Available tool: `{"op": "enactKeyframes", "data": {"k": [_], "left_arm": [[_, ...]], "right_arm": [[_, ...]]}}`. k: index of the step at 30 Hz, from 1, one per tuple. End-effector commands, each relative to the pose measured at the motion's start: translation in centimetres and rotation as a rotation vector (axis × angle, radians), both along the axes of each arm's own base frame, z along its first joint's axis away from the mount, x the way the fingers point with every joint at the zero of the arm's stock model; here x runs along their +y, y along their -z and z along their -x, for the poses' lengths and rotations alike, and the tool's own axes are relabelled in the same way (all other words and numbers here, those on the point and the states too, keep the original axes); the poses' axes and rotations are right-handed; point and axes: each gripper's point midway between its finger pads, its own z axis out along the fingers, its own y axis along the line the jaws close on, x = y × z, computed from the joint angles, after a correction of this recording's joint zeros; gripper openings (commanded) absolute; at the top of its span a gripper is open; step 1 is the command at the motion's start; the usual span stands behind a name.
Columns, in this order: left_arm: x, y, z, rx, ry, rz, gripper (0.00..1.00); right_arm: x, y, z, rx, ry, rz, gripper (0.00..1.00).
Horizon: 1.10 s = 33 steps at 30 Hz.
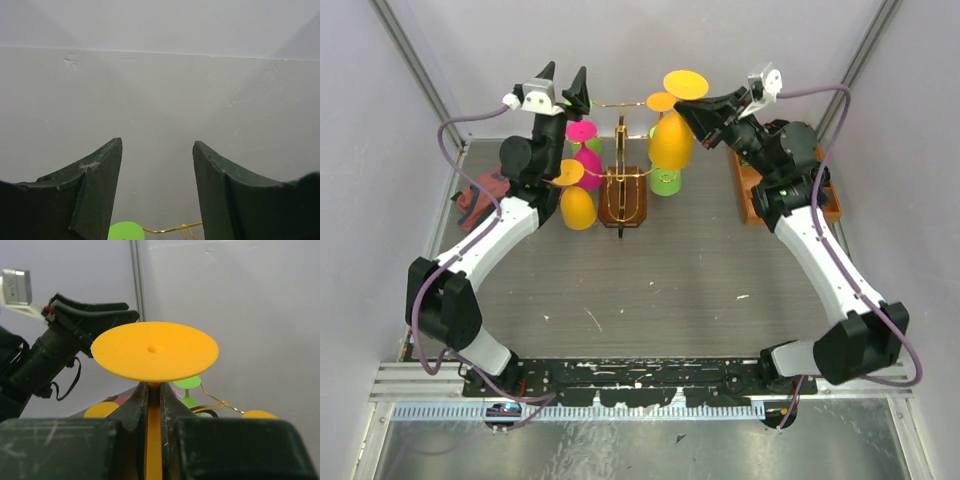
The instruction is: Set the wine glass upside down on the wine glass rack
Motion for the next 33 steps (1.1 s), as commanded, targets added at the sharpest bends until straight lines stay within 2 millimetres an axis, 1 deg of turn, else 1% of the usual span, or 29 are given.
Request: {"op": "enactKeyframes", "data": {"k": [1, 2, 5, 9, 13, 15, 19, 20, 25, 30, 33], "left_arm": [[0.9, -0.7, -0.7, 0.028, -0.005, 0.03, 0.65], [0.9, -0.6, -0.9, 0.034, -0.007, 0.031, 0.65], [0.8, -0.4, -1.3, 0.04, -0.008, 0.03, 0.65], [0.7, -0.2, -1.6, 0.044, -0.004, 0.031, 0.65], [0.5, -0.1, -1.5, 0.047, 0.013, 0.03, 0.65], [0.5, 0.0, -1.4, 0.048, 0.016, 0.027, 0.65], [0.6, -0.1, -1.2, 0.048, 0.02, 0.024, 0.66], [0.6, -0.2, -1.2, 0.046, 0.023, 0.024, 0.68], [0.6, -0.9, -0.8, 0.025, 0.033, 0.022, 0.74], [0.5, -1.1, -0.9, 0.021, 0.032, 0.021, 0.75], [0.3, -0.9, -1.0, 0.027, 0.036, 0.012, 0.75]], "right_arm": [[-0.9, 1.6, 2.3, -0.013, 0.076, 0.103, 0.01], [-0.5, 2.4, 3.1, -0.007, 0.08, 0.143, 0.01], [0.3, 3.6, 5.1, 0.018, 0.093, 0.201, 0.01], [0.2, 5.9, 6.6, 0.087, 0.106, 0.182, 0.01], [0.6, 7.5, 7.8, 0.122, 0.106, 0.16, 0.01], [0.6, 8.4, 8.0, 0.137, 0.115, 0.153, 0.01], [0.5, 10.1, 7.9, 0.144, 0.144, 0.13, 0.01], [0.4, 9.9, 7.9, 0.128, 0.148, 0.109, 0.01], [0.8, 10.7, 7.6, 0.115, 0.138, 0.051, 0.01], [1.1, 12.4, 7.1, 0.116, 0.135, 0.023, 0.01], [1.7, 13.3, 7.0, 0.119, 0.113, 0.025, 0.01]]}}
